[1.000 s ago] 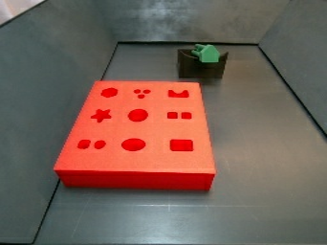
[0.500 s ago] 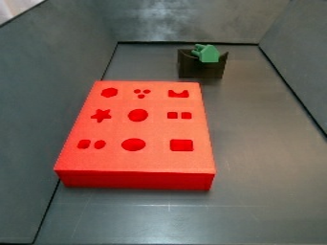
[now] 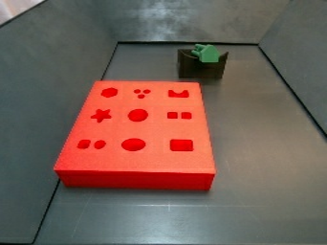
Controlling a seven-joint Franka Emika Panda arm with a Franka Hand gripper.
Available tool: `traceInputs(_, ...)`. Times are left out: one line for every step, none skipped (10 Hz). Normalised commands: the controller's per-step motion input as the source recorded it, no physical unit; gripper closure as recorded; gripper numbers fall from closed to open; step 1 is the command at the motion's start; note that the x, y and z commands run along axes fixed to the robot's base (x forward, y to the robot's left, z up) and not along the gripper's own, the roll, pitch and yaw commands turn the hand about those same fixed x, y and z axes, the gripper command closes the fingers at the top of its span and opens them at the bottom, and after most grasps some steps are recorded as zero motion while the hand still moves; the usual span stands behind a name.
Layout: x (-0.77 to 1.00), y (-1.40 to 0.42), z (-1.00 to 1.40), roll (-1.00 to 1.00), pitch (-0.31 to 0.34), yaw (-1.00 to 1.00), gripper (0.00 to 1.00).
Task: Pick up the 3 prong object. Move up. Place the 3 prong object on the fixture. Regrasp the 3 prong object. Move to above the board. Insert the 3 prong object.
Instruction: Regrasp the 3 prong object.
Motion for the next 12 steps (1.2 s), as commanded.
traceInputs(0.02,-0.02,0.01,1.0,0.033,0.05,0.0)
traceInputs(0.03,-0.02,0.0,1.0,0.04,0.06,0.0)
traceInputs(0.05,-0.02,-0.01,1.0,0.05,0.06,0.0)
traceInputs(0.06,-0.03,-0.01,1.0,0.055,0.06,0.0)
traceInputs(0.07,-0.03,-0.01,1.0,0.07,0.06,0.0)
traceInputs(0.09,-0.04,-0.01,1.0,0.083,0.07,0.0)
traceInputs(0.1,-0.04,-0.01,1.0,0.107,0.08,0.0)
traceInputs(0.11,-0.04,-0.01,1.0,0.125,0.09,0.0)
traceInputs(0.12,-0.05,-0.01,1.0,0.139,0.1,0.0)
traceInputs(0.14,-0.05,-0.01,1.0,0.168,0.12,0.0)
traceInputs(0.16,-0.05,-0.01,1.0,0.186,0.14,0.0)
traceInputs(0.18,-0.06,-0.01,1.0,0.214,0.18,0.0)
